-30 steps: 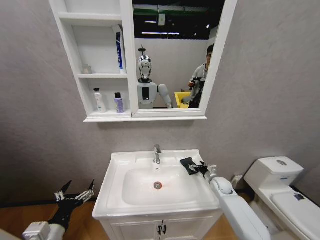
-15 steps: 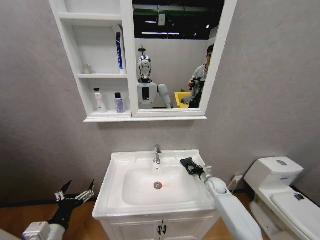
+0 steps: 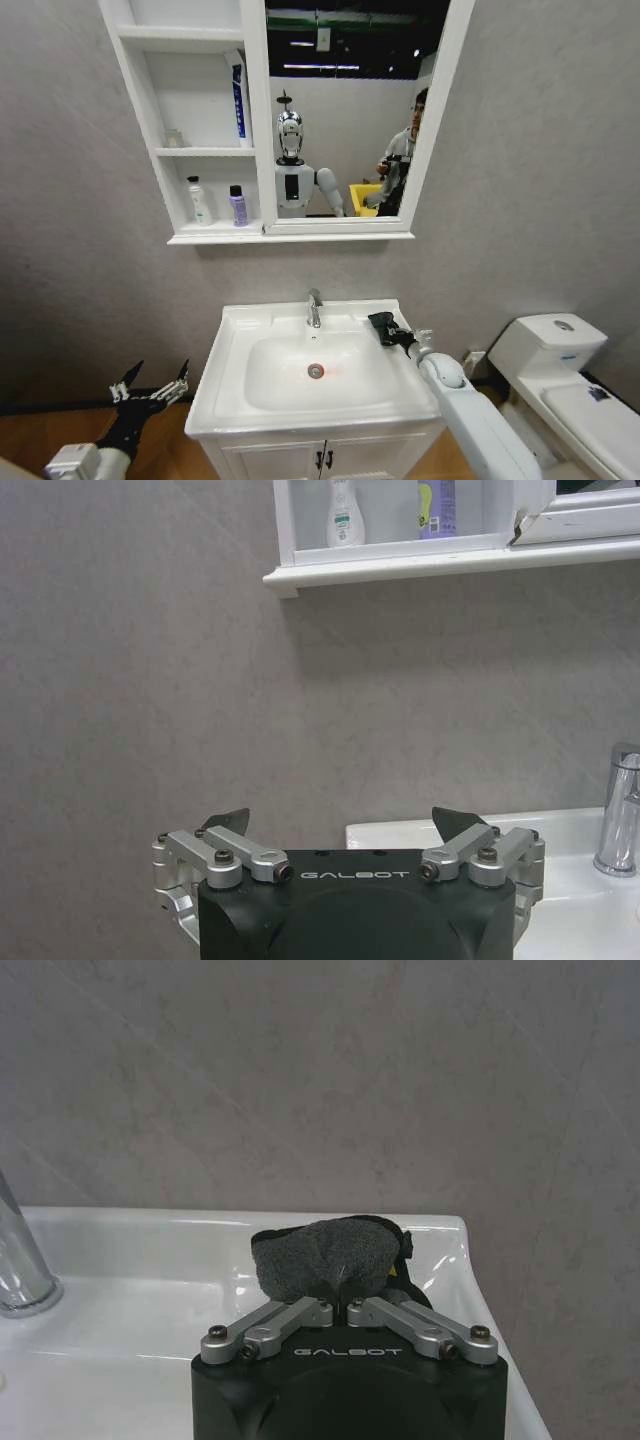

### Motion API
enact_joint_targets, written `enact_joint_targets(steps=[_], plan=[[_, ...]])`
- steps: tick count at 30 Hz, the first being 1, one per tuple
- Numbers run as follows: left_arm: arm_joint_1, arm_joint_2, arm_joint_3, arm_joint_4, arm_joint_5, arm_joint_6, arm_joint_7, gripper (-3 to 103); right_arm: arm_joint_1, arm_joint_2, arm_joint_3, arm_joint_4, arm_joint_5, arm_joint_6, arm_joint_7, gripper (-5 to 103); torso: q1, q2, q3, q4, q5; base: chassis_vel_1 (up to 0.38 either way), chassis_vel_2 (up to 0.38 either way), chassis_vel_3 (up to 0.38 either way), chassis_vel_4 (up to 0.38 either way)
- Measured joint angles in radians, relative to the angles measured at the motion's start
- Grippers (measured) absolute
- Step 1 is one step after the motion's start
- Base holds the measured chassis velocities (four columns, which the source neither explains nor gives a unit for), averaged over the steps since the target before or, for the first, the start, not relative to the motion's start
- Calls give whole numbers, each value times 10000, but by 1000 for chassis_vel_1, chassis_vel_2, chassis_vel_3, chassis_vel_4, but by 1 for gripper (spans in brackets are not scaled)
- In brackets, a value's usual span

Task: Move facial cleanser and shampoo from washbasin to cabinet, then wipe washbasin with towel.

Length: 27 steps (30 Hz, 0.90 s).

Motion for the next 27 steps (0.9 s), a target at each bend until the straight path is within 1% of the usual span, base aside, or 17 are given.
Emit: enact_joint_targets(steps=[1,3,4,5,6,7,9,11,14,16,17,20,21,22,24,25,27], plan=[[0,0,0,0,0,0,0,100,0,0,0,0,0,0,0,2,0,0,0,0,0,0,0,0,0],[-1,0,-1,-1,0,-1,0,100,-686,-163,15,1422,516,-377,513,2,-1,1,0,1,2,0,0,0,0],[-1,0,-1,-1,0,-1,0,100,-686,-163,15,1422,516,-377,513,2,-1,1,0,1,2,0,0,0,0],[-1,0,0,0,0,-1,0,100,-1183,-312,-133,2369,875,-588,836,2,-3,2,-2,1,-3,0,0,0,0],[0,0,0,0,0,-1,0,100,-1429,-361,-309,2747,1060,-698,1022,2,-4,2,-1,0,-1,0,0,0,0],[0,0,0,0,0,-1,0,100,-1429,-361,-309,2747,1060,-698,1022,2,-4,2,-1,0,-1,0,0,0,0],[-1,0,0,0,0,-1,0,100,-1648,-351,-738,2936,1186,-818,1336,2,-4,2,-1,2,0,0,0,0,0],[0,0,0,0,0,-1,1,100,-1601,-256,-1131,2502,1087,-825,1487,2,-3,2,-1,3,1,0,0,0,0],[-1,0,0,-1,0,-1,1,100,-1497,-181,-1324,2133,1037,-826,1547,2,-3,2,0,3,3,0,0,0,0],[-1,0,0,0,-1,-1,-1,100,-1014,168,-1844,765,839,-750,1586,2,-2,1,0,3,0,0,0,0,0],[-1,0,0,0,-1,-1,-1,100,-1014,168,-1844,765,839,-750,1586,2,-2,1,0,3,0,0,0,0,0],[-1,0,0,0,-1,-1,0,100,-440,858,-2320,-545,781,-668,1540,2,0,-1,1,4,4,0,0,0,0],[0,0,1,1,-1,0,-1,100,-260,1081,-2431,-899,702,-604,1496,2,0,0,1,5,-2,0,0,0,0],[0,0,1,1,-1,0,-1,100,-260,1081,-2431,-899,702,-604,1496,2,0,0,1,5,-2,0,0,0,0],[0,0,0,0,-1,-1,-1,100,90,1489,-2650,-1586,525,-457,1346,2,0,-1,2,6,3,0,0,0,0],[0,0,0,0,-1,-1,-1,100,90,1489,-2650,-1586,525,-457,1346,2,0,-1,2,6,3,0,0,0,0],[-1,0,0,0,-1,-1,0,100,377,1789,-2787,-2126,453,-372,1232,2,0,-1,1,5,-1,0,0,0,0]])
